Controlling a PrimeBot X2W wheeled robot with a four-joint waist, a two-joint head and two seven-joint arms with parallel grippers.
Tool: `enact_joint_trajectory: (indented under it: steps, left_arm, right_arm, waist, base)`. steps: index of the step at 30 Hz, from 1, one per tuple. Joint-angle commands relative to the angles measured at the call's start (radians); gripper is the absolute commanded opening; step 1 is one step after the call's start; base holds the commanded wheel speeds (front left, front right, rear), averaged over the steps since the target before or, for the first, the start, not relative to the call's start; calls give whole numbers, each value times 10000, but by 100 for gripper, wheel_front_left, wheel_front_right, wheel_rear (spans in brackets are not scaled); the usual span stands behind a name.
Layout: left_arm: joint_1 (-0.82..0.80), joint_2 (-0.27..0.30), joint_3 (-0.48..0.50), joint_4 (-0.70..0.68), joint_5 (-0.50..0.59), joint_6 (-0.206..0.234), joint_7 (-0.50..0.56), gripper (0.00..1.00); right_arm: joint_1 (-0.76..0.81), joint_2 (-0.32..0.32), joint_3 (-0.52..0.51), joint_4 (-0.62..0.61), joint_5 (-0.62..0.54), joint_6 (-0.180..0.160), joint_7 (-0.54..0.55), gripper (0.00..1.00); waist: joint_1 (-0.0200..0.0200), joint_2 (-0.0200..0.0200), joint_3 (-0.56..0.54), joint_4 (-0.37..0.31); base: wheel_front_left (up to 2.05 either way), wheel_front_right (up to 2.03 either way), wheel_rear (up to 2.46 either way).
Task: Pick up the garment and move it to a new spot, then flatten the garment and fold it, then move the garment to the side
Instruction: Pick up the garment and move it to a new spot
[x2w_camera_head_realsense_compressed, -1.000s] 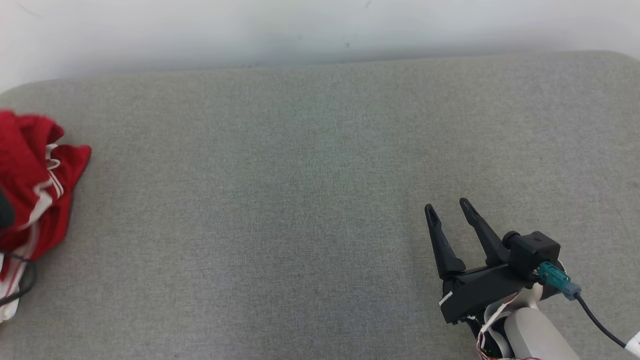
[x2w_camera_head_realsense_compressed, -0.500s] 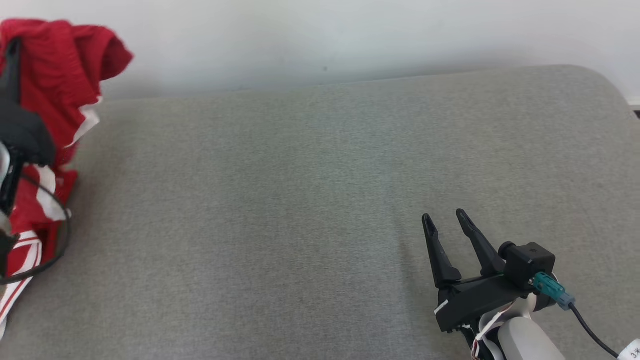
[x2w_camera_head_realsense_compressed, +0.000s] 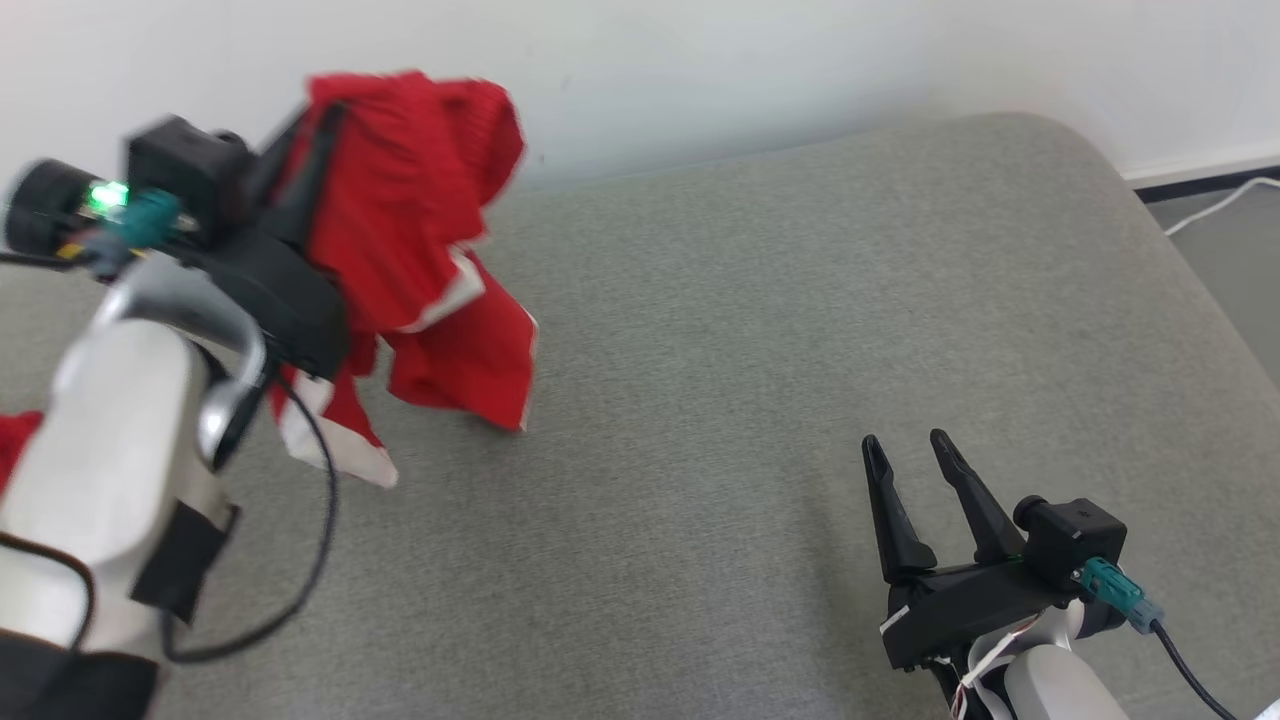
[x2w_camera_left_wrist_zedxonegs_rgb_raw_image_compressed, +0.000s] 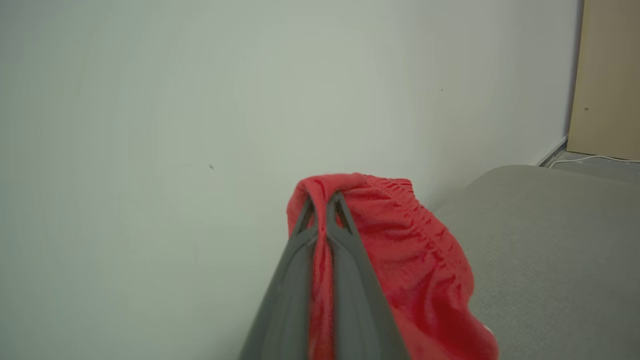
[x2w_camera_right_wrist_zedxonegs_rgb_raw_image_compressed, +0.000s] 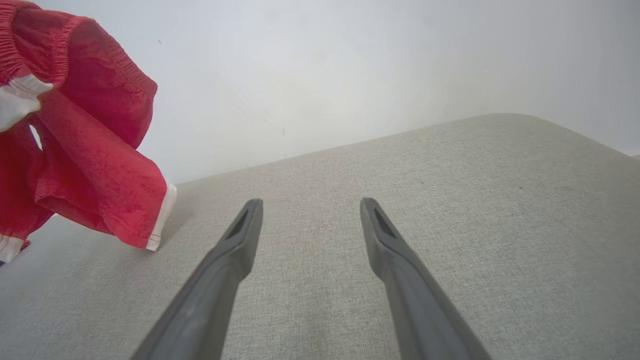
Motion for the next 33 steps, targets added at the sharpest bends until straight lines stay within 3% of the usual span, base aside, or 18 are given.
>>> enact_joint_trajectory:
  steps: [1,6,10,22,23,25,33]
  left_arm:
    - [303,-102,-134,-290,-115,7,128,0]
    - [984,-530,-646,-1223,-214,56,563,0]
    - [1647,-1050,-1201,-1187,-304,49,606,0]
    - [2426,-2208,-1996,1328,-842,-84,-739,0]
    - [2469,-2278,-2044,1536,-842,-88,-959,5]
    - [2558,-2383,-2206,1953,-859,-115,-1268,100]
    - [3046,-2684,-2424,2362,-1307,-123,-2302,100]
  right_arm:
    - [33,16,-10,14,-9,4,-89,100]
    - [-34,50,-8,14,-23,4,-105,100]
    - [-142,71,31,40,-14,4,-161,100]
    - [-357,18,85,112,-135,6,-172,100]
    - [-389,21,131,127,-166,4,-149,100]
    - [-409,31,188,125,-156,4,-129,100]
    - [-139,-113,158,239,-80,6,-86,100]
  waist:
    - [1,0,32,-279]
    - [1,0,162,-569]
    - [1,0,320,-775]
    - [1,0,647,-1032]
    - [1,0,635,-1052]
    - [1,0,578,-1048]
    - [1,0,89,-730]
  base:
    - [0,0,0]
    - [0,0,0]
    - [0,0,0]
    - [0,0,0]
    - [0,0,0]
    - [0,0,0]
    - [0,0,0]
